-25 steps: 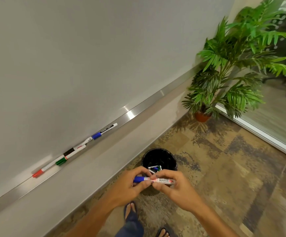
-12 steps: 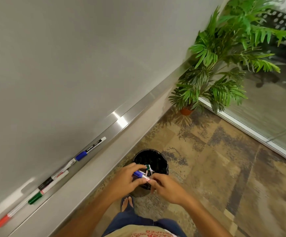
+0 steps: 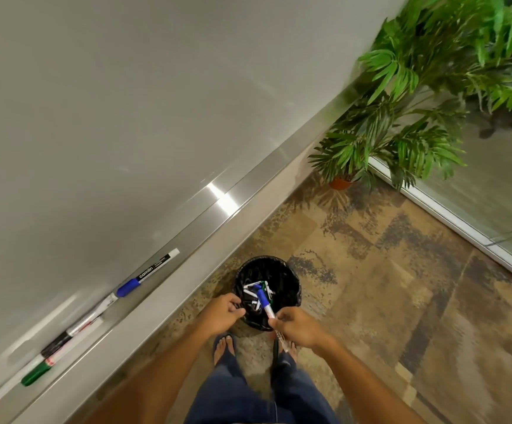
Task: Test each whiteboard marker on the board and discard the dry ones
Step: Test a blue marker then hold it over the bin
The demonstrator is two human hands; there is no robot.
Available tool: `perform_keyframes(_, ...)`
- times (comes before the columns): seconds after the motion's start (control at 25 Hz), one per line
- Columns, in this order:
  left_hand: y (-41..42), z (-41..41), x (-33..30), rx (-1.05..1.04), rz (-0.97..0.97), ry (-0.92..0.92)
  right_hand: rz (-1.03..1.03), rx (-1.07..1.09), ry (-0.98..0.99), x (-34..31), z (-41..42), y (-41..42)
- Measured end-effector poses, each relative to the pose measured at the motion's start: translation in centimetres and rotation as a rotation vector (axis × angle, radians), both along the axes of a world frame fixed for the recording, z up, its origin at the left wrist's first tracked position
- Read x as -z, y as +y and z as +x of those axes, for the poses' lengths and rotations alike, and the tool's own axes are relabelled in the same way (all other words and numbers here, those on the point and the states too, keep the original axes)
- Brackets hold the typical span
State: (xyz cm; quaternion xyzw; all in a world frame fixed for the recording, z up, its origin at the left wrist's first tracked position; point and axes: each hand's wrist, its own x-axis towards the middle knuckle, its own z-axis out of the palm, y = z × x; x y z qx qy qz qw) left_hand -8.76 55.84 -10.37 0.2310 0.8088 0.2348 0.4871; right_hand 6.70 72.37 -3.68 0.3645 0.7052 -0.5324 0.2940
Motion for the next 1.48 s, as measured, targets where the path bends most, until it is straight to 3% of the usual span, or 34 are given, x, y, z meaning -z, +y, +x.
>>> perform_keyframes(0.32, 3.8, 3.0, 4.1, -0.267, -0.057, -0.103, -0.077, 0.203, -0.111, 8.2, -0.1, 5.0)
perform_keyframes(0.72, 3.9, 6.5, 10.8, -0.453, -0.051, -0.153, -0.026, 0.345, -0.305, 21.9, -1.7, 9.0)
perform_keyframes(1.0, 4.1, 6.1, 14.5, -0.468, -0.061, -0.149, -0.04, 0.425, -0.378, 28.1, -3.3, 10.9)
perform_keyframes(1.2, 6.0, 5.6, 15.0, -0.452, -0.036, -0.153, -0.074, 0.49, -0.395, 29.2, -3.9, 12.2)
perform_keyframes(1.48, 6.0, 6.0, 11.9, -0.455, -0.031, -0.172, -0.127, 0.647, -0.295, 24.2, -4.3, 11.7)
